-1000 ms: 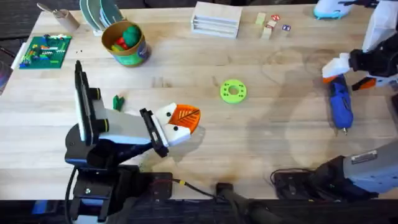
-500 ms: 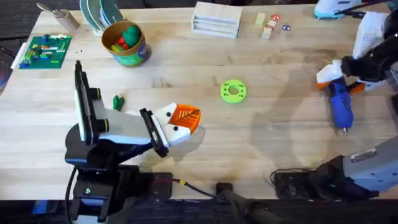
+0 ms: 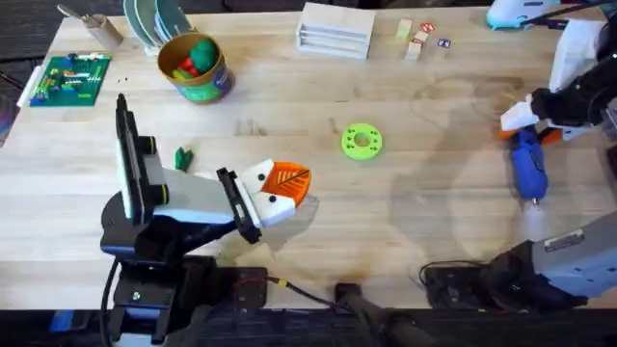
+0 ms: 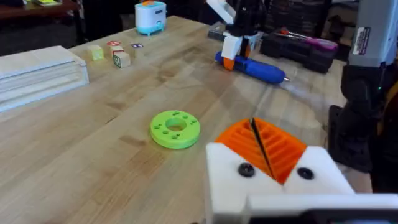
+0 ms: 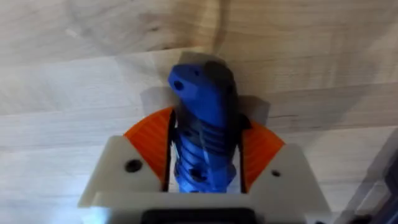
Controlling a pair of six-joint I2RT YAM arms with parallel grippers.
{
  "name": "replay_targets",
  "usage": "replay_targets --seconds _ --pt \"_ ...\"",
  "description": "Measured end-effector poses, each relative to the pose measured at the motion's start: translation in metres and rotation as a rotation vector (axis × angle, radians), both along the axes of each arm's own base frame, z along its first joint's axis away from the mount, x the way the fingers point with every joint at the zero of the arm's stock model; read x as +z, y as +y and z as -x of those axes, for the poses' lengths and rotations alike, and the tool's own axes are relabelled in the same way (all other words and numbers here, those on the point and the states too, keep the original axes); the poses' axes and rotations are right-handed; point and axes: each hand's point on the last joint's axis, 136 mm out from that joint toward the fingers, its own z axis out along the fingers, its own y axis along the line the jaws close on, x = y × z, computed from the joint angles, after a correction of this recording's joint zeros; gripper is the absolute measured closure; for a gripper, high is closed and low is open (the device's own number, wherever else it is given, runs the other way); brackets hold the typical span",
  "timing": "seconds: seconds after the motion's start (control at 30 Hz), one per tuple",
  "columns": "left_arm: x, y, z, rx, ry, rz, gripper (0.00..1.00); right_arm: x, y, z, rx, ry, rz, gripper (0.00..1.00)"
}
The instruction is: Pick up the gripper from the table and insert it into the empty holder that is missing its gripper. Then pick up a screw, insert it into the mounting hole, and use the screwdriver to tighten it. Finally, clean up the table by picking up the vegetable and placing it into the bucket.
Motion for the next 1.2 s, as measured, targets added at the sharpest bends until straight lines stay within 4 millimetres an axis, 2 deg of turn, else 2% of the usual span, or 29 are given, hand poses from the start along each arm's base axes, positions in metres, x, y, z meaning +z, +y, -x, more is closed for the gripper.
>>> replay_targets --seconds 0.2,0.4,0.63,0.83,0.93,1.03,1.1,1.2 --pt "0.000 0.000 0.000 0.000 0.000 0.000 0.987 0.000 -0.001 0.000 0.004 -0.002 0.004 0.780" --pt "0.000 0.000 0.000 0.000 0.000 0.000 0.987 -0.001 0.003 0.002 0.002 0.009 -0.017 0.978" --pt "0.000 0.000 0.000 0.000 0.000 0.000 0.987 0.001 0.009 0.005 -0.005 0.035 -0.054 0.977" --pt "0.000 0.000 0.000 0.000 0.000 0.000 0.987 0.012 0.007 -0.006 -0.007 0.011 -0.054 0.977" --pt "0.000 0.000 0.000 0.000 0.000 0.000 0.987 0.024 0.001 -0.017 -0.008 -0.029 -0.034 0.977" --pt "0.000 0.000 0.000 0.000 0.000 0.000 0.987 0.048 -0.005 -0.028 -0.025 -0.096 0.000 0.977" --pt "0.000 0.000 0.000 0.000 0.000 0.000 0.987 0.071 -0.007 -0.036 -0.040 -0.167 0.026 0.977" --pt "0.000 0.000 0.000 0.000 0.000 0.000 0.987 0.122 -0.008 -0.053 -0.057 -0.336 0.062 0.977"
